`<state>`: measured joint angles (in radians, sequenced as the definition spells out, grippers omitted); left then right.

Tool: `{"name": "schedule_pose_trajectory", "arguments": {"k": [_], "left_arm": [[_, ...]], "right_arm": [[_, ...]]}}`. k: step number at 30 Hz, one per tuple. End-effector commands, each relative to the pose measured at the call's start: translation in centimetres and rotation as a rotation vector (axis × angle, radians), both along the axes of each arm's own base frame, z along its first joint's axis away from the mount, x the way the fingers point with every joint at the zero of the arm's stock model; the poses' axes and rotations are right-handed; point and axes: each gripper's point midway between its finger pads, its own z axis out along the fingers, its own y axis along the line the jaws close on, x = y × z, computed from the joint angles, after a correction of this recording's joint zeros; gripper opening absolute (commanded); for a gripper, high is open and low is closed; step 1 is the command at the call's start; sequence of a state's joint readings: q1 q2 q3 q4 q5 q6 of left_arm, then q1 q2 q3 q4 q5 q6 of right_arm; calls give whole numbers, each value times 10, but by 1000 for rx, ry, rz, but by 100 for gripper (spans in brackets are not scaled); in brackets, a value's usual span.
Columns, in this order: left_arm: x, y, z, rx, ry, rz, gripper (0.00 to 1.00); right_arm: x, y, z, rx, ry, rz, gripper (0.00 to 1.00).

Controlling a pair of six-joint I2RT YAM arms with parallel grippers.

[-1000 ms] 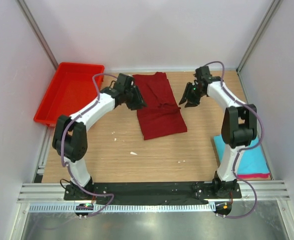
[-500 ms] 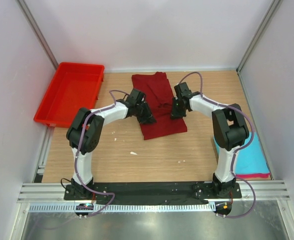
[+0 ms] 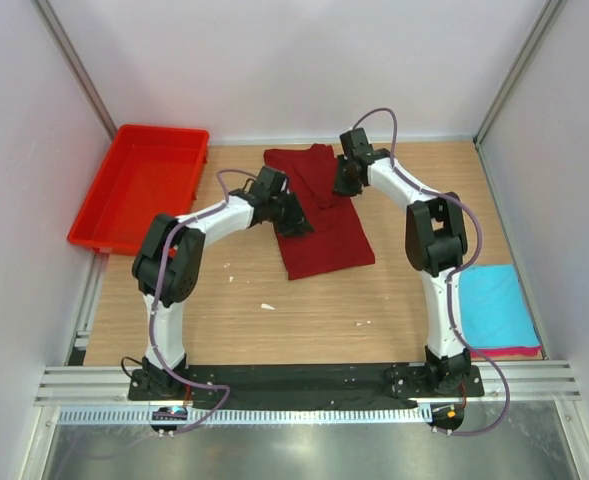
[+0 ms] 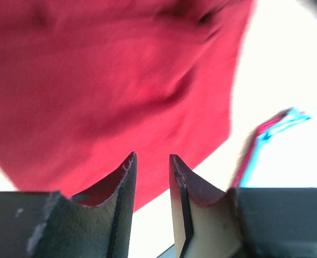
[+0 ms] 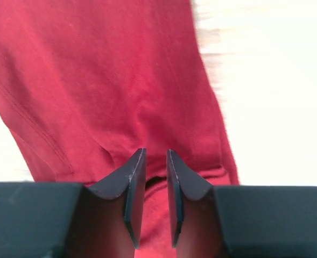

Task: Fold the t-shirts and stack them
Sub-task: Fold the tshirt

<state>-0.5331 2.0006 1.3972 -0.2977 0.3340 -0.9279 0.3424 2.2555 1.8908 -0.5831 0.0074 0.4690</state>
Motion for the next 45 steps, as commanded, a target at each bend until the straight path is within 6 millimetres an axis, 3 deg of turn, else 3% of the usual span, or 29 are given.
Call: {"name": "schedule_pose_trajectory", "arguments": {"k": [1, 2, 5, 8, 11, 14, 16, 17, 20, 22, 27, 31, 35, 37, 45], "left_arm": [[31, -10, 21, -58, -69, -30, 32], [35, -9, 19, -63, -58, -27, 32], [41, -11, 2, -82, -9, -25, 33], [46, -8, -20, -79, 32, -29, 33], [51, -2, -32, -57, 51, -49, 33], [57, 2, 9, -33, -78, -72, 46], [53, 5, 27, -19, -116, -83, 50], [50, 9, 49, -1, -162, -89, 52], [44, 27, 77, 62, -239, -70, 58], [39, 38, 78, 101, -252, -73, 59], [27, 74, 45, 166, -158, -55, 52], [31, 95, 18, 166, -109, -29, 51], [37, 104, -3, 151, -51, -23, 54], [44, 106, -4, 140, -52, -16, 54], [63, 94, -21, 80, -8, 12, 50]], "right_arm": [[-9, -3, 32, 16, -7, 23, 28], [-13, -3, 41, 20, -15, 28, 29], [-28, -5, 44, 29, 6, 48, 34], [-41, -10, 40, 51, 28, 62, 39], [-50, -28, 29, 74, 55, 51, 44], [-59, -49, 29, 71, 65, 42, 55], [-63, -61, 27, 83, 68, 63, 63], [-63, -63, 25, 92, 67, 69, 64], [-57, -59, 17, 136, 52, 127, 64], [-52, -50, 15, 172, 41, 168, 63], [-34, -35, 7, 239, 14, 219, 53], [-29, -26, 1, 283, 22, 246, 48], [-28, -23, -4, 295, 37, 250, 44], [-27, -24, -7, 292, 36, 244, 44], [-16, -25, -6, 278, 24, 232, 43]]}}
